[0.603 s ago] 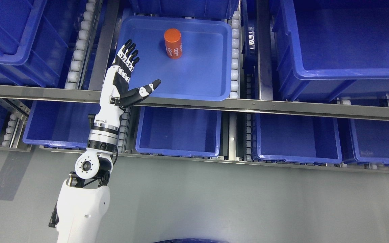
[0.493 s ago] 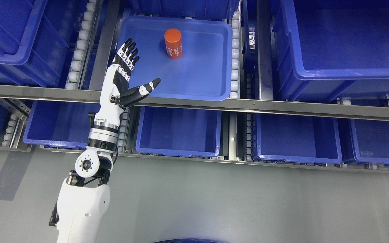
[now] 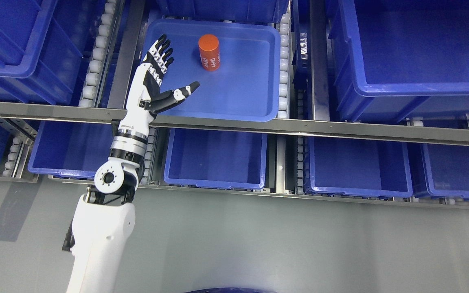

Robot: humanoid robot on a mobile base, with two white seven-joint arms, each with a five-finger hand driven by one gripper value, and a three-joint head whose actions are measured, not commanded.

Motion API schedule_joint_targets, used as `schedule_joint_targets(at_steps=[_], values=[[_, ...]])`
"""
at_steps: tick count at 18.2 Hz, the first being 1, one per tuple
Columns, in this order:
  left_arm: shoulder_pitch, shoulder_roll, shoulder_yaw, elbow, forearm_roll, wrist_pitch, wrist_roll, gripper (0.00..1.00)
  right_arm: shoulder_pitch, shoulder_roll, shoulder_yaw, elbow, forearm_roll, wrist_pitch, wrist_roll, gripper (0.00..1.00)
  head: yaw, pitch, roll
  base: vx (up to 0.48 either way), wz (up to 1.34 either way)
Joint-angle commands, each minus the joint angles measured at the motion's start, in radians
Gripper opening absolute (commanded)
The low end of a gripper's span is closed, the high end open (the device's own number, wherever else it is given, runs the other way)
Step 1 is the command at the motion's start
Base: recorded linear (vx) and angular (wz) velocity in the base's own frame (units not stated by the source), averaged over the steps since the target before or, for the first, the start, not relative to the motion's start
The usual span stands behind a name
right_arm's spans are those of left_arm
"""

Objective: Grab orange capacitor from left shelf to right desk
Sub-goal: 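Reach the left hand into the blue bin toward the orange container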

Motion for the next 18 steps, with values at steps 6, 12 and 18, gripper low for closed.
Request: schedule_joint_targets(at_steps=[6,12,18], values=[[-0.197,0.017,-0.022,0.359,-0.133,0.033,-0.066,0.99,0.001,-0.017,-0.011,-0.034,0.0,-0.002,0.0,1.0,0.0,0.0,0.0,0.0,0.0],[-0.254,0.017,-0.066,0.423,-0.136,0.056,-0.069,0.97,0.001,-0.017,-0.011,-0.034,0.0,0.0,0.0,1.0,0.0,0.0,0.0,0.0,0.0],[-0.341,0.017,-0.1,0.481,-0.14,0.066,-0.073,0.95,0.001,-0.017,-0.011,-0.034,0.0,-0.002,0.0,1.0,0.0,0.0,0.0,0.0,0.0]])
